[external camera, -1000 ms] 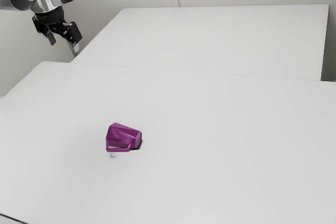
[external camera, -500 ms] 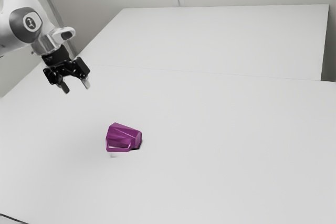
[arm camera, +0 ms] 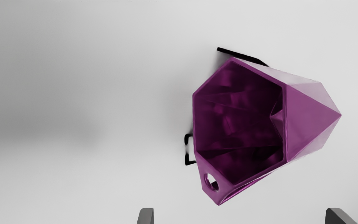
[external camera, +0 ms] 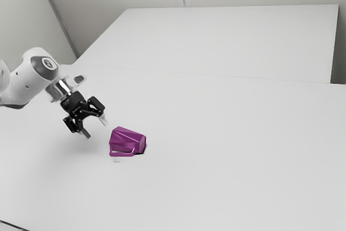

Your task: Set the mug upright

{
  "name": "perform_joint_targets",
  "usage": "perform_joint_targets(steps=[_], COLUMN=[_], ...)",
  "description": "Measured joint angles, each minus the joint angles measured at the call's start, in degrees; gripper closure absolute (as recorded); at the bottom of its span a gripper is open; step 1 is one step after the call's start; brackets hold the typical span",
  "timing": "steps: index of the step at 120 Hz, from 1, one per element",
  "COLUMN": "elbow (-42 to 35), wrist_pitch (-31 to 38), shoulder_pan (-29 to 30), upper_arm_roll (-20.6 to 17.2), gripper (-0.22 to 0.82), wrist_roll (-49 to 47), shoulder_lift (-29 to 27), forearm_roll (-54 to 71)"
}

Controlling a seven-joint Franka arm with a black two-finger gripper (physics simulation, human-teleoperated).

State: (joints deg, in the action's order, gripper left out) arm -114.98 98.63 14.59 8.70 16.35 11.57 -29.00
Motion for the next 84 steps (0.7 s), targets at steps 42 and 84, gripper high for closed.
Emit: perform_joint_targets(steps=[42, 84], elbow=[0.28, -0.37], wrist_pitch=[1.96, 2.14], shoulder_pan=[-0.37, -1.46], upper_arm_roll=[-0.18, -0.96], gripper=[0.00, 0.00], wrist_roll=[4.84, 5.12], shoulder_lift=[4.77, 6.86], forearm_roll=[-12.10, -18.36])
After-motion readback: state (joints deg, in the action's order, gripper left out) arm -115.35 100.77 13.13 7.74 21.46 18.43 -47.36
